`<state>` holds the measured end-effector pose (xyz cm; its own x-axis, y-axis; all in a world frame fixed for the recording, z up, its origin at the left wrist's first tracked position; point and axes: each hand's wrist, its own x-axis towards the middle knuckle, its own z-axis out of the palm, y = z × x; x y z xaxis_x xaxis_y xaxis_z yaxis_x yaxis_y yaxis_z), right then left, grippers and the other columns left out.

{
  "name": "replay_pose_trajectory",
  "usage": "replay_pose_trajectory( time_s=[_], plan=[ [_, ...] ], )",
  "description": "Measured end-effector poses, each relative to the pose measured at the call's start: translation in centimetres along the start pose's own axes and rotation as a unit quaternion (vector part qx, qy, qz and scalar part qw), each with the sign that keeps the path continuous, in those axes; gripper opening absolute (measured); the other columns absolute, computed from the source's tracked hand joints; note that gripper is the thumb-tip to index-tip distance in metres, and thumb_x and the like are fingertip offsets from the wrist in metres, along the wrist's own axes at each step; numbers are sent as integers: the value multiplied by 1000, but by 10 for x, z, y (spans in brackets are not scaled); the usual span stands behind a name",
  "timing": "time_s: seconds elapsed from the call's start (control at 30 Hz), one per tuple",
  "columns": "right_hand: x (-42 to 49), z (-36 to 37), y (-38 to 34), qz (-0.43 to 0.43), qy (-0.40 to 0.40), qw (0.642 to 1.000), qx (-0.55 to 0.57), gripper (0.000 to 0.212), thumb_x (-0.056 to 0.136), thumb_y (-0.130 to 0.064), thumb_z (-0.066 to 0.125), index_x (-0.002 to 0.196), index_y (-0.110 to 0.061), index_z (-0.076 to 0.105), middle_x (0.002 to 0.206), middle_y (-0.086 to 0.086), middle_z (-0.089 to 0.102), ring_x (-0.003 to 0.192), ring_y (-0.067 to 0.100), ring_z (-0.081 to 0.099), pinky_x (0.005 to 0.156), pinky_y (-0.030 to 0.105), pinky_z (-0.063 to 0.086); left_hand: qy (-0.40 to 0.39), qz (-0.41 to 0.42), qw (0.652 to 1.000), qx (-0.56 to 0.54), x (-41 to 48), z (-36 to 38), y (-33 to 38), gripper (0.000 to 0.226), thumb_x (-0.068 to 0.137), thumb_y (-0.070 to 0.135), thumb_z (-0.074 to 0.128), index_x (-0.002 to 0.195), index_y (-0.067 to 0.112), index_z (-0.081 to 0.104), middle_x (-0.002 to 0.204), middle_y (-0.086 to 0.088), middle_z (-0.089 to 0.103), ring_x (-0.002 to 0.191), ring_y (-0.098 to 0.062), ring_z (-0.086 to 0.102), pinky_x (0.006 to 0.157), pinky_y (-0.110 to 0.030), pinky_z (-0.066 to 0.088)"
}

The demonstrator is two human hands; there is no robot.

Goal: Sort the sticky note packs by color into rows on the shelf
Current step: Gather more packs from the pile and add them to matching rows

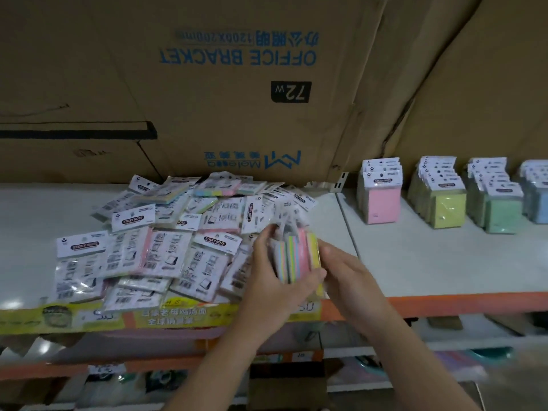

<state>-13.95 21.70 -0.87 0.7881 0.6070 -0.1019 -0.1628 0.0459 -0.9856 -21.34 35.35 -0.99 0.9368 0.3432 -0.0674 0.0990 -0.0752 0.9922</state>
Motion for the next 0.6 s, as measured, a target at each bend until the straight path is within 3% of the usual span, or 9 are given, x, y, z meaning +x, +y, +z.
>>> replay_pose_trajectory(
  time_s=[0.1, 0.2, 0.3, 0.37, 0.47, 0.6],
  plan=[
    [-20, -4, 0, -17, 65, 989, -131, 36, 100, -12, 55, 134, -23, 60, 126, -2, 67, 111, 21, 65, 94, 37, 54, -42, -31, 993, -110, -1, 8, -10, 79, 60, 41, 82, 131, 37, 48, 104, 7, 72, 88, -8, 71, 69, -25, 58],
    [-41, -9, 3, 13, 165, 967, -195, 35, 93, -19, 66, 125, -33, 59, 121, -12, 63, 99, 12, 63, 77, 22, 55, -94, -97, 960, -243, -9, 21, -21, 63, 63, 24, 80, 124, 23, 63, 108, -7, 73, 98, -24, 70, 84, -44, 57],
    [-66, -20, 8, 84, 178, 959, -203, 25, 94, -27, 64, 119, -26, 61, 106, -11, 68, 87, -2, 66, 66, 12, 50, -152, -141, 928, -309, -20, 34, -28, 33, 70, 12, 71, 101, 25, 78, 104, -11, 75, 97, -26, 71, 84, -42, 59],
    [-84, -31, 11, 96, 174, 961, -194, 14, 96, -33, 61, 104, -23, 67, 90, -9, 72, 77, -3, 67, 62, 11, 49, -181, -164, 908, -340, -26, 45, -27, 28, 71, 13, 69, 95, 24, 80, 104, -12, 75, 95, -25, 73, 76, -39, 61],
    [-103, -48, 11, 93, 207, 966, -128, 23, 93, -41, 61, 103, -22, 67, 90, -7, 74, 78, 4, 70, 61, 15, 50, -202, -180, 885, -379, -32, 63, -23, 24, 77, 12, 69, 97, 19, 80, 107, -12, 75, 98, -25, 73, 72, -33, 60],
    [-120, -83, 9, 82, 235, 964, -98, 21, 94, -37, 62, 102, -19, 68, 84, -8, 73, 68, 0, 66, 54, 14, 47, -195, -210, 884, -369, -35, 99, -21, 36, 82, 12, 69, 118, 6, 70, 118, -19, 70, 107, -33, 69, 74, -36, 60]
  ],
)
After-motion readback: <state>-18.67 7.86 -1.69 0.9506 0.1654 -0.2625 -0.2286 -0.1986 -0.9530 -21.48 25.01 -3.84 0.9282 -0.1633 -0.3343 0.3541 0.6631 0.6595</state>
